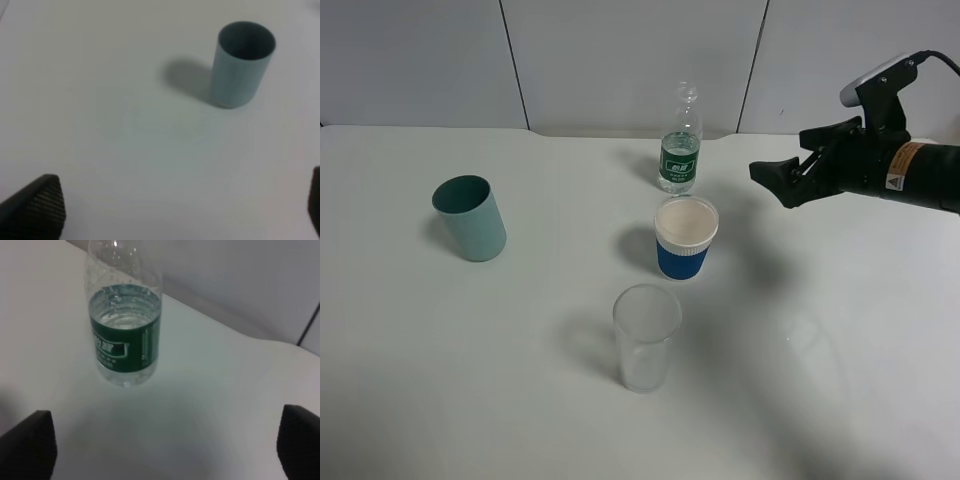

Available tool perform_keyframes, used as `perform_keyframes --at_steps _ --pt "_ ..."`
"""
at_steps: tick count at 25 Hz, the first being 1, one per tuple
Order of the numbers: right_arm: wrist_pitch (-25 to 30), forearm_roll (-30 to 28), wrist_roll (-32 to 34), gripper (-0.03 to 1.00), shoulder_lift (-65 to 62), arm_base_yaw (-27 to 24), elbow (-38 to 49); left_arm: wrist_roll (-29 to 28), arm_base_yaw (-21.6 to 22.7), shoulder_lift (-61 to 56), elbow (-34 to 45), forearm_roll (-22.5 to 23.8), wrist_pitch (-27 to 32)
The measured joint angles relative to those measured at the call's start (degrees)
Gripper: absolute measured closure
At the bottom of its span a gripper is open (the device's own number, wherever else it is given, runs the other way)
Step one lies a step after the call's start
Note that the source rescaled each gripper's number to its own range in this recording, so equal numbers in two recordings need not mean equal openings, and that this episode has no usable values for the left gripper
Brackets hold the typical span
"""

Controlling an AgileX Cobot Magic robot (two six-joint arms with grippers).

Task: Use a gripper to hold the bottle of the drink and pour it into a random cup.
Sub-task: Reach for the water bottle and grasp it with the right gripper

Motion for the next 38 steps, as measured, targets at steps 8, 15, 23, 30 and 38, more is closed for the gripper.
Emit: perform_keyframes --at_steps 8,15,23,30,38 --pt "-0.36 -7.85 6.51 -0.03 1.94 0.00 -4.85 0.00 0.00 0.00 0.00 0.00 0.00" --pt "-1.48 -11.42 10.57 -0.03 6.52 0.00 -8.84 0.00 0.00 0.00 0.00 0.00 0.00" --pt "-1.71 -11.59 10.97 -0.03 10.70 0.00 -13.20 0.00 0.00 0.00 0.00 0.00 0.00" --pt "-2.09 -11.65 10.97 -0.03 13.79 0.00 -16.52 0.05 0.00 0.00 0.00 0.00 0.00" --pt "-3.26 -11.83 9.87 -0.03 16.51 0.26 -17.17 0.05 0.00 0.00 0.00 0.00 0.00"
